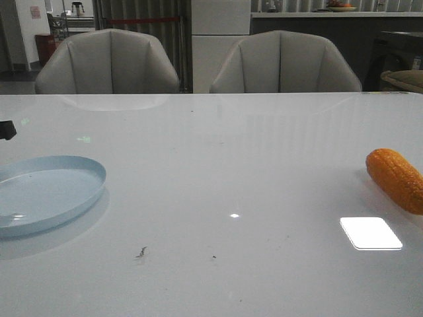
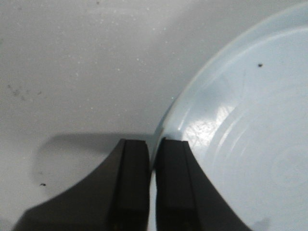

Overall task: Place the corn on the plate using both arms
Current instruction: 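Lower the left gripper onto the rim of the light blue plate, then drag the light blue plate with the left gripper toward the table center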

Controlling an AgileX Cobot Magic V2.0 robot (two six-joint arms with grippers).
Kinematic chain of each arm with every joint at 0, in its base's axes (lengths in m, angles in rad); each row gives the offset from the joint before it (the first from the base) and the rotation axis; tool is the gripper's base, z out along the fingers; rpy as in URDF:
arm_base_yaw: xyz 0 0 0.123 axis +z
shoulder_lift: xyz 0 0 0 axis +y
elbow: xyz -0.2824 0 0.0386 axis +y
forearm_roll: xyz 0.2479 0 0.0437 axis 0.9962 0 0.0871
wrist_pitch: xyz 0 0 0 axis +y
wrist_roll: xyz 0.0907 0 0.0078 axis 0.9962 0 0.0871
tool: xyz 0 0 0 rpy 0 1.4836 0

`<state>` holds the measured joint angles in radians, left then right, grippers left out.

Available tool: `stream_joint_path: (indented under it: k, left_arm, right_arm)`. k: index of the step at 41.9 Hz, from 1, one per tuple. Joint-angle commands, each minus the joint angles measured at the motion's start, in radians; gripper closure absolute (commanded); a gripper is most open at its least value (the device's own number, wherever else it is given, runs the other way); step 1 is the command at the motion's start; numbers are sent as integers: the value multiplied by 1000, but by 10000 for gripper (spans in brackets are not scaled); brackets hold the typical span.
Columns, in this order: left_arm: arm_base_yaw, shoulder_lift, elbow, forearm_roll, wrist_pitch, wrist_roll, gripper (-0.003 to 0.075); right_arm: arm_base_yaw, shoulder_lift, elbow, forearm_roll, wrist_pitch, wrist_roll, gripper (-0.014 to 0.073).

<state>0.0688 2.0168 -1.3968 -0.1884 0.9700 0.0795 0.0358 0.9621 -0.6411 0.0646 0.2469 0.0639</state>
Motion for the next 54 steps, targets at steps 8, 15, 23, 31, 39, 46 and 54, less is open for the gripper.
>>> stream_joint_path:
  k: [8, 15, 23, 31, 39, 46, 54]
  left_arm:
    - [-44, -79, -135, -67, 115, -4, 626]
    - [-101, -94, -214, -136, 121, -4, 626]
    - [-193, -94, -279, -256, 106, -4, 626]
    - [-306, -85, -281, -324, 58, -4, 626]
    - [-408, -27, -281, -315, 24, -4, 626]
    - [-449, 36, -281, -305, 30, -9, 626]
    - [-463, 50, -281, -289, 30, 14, 598]
  right_arm:
    - [-4, -8, -33, -8, -70, -3, 167]
    - [-4, -8, -33, -8, -68, -3, 167]
    - [-4, -8, -33, -8, -61, -3, 167]
    - [-4, -8, -33, -8, -61, -3, 167]
    - [-4, -8, -33, -8, -61, -3, 167]
    - [-4, -8, -33, -8, -60, -3, 167]
    - [-4, -8, -33, -8, -56, -3, 167]
